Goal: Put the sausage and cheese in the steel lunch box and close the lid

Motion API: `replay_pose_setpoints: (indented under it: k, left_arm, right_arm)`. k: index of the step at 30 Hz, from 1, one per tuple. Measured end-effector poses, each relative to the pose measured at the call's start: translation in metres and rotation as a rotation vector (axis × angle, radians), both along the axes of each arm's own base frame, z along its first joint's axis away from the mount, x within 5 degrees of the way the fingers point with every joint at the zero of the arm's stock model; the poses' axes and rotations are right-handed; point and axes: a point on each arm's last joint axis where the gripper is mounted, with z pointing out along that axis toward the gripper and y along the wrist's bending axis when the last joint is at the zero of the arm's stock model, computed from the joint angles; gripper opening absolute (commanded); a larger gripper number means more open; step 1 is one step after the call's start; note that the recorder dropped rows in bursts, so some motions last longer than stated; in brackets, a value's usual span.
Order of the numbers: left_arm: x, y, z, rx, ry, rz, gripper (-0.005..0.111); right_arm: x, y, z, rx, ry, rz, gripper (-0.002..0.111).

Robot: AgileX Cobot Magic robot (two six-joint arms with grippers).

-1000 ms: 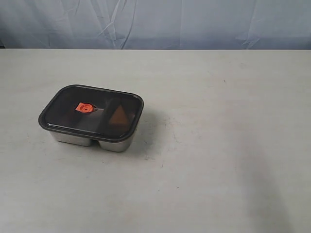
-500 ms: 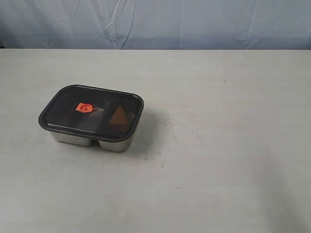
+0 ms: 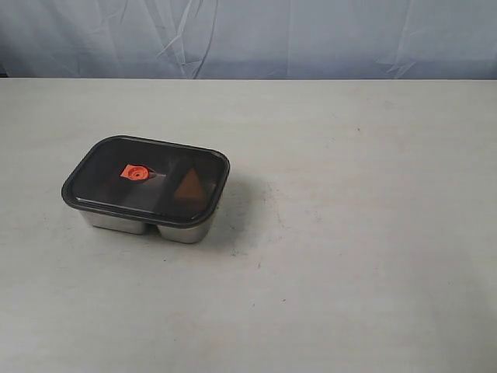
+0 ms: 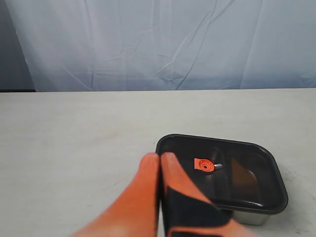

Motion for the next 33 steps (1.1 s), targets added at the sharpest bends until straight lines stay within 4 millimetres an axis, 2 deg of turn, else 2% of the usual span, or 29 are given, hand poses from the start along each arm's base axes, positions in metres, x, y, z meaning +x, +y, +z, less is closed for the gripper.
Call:
replay_pose_setpoints:
  k: [5,13,33]
  left_arm:
    - [0.0000,0.0000,0.0000,0.000,0.000,0.000,0.000]
    - [0.0000,0.0000,0.0000,0.000,0.000,0.000,0.000]
    - [0.0005,0.0000,-0.0012,0.003,0.001,0.001,0.000]
  right_arm:
    - [-0.0018,0.0004,-0.0105,0.012,0.003,-0.002,-0.001]
    - [-0.0028,0.0013,-0.0088,-0.043,-0.025,0.025,-0.001]
    - [-0.0027,0.0016,-0.0086,-0.044,-0.027,0.029,-0.001]
